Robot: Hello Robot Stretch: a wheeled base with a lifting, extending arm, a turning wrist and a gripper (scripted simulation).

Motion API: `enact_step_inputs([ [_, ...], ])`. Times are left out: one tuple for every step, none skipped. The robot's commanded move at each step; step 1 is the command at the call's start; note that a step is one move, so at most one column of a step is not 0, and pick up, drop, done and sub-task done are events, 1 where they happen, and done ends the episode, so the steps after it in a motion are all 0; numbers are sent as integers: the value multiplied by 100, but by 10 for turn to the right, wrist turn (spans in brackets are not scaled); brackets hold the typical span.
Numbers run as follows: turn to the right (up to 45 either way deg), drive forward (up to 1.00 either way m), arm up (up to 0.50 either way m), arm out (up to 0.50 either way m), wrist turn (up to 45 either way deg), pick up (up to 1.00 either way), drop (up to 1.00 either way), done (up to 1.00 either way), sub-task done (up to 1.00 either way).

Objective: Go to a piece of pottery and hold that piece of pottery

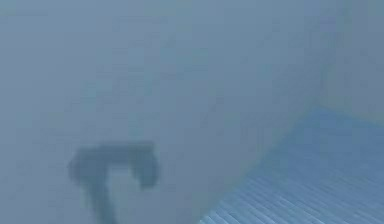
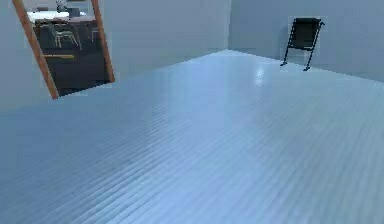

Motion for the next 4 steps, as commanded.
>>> enact_step_inputs([
  [450,0,0,0,0,0,0,0,0],
  [240,0,0,0,0,0,0,0,0],
  [0,20,0,0,0,0,0,0,0],
  [-450,0,0,0,0,0,0,0,0],
])
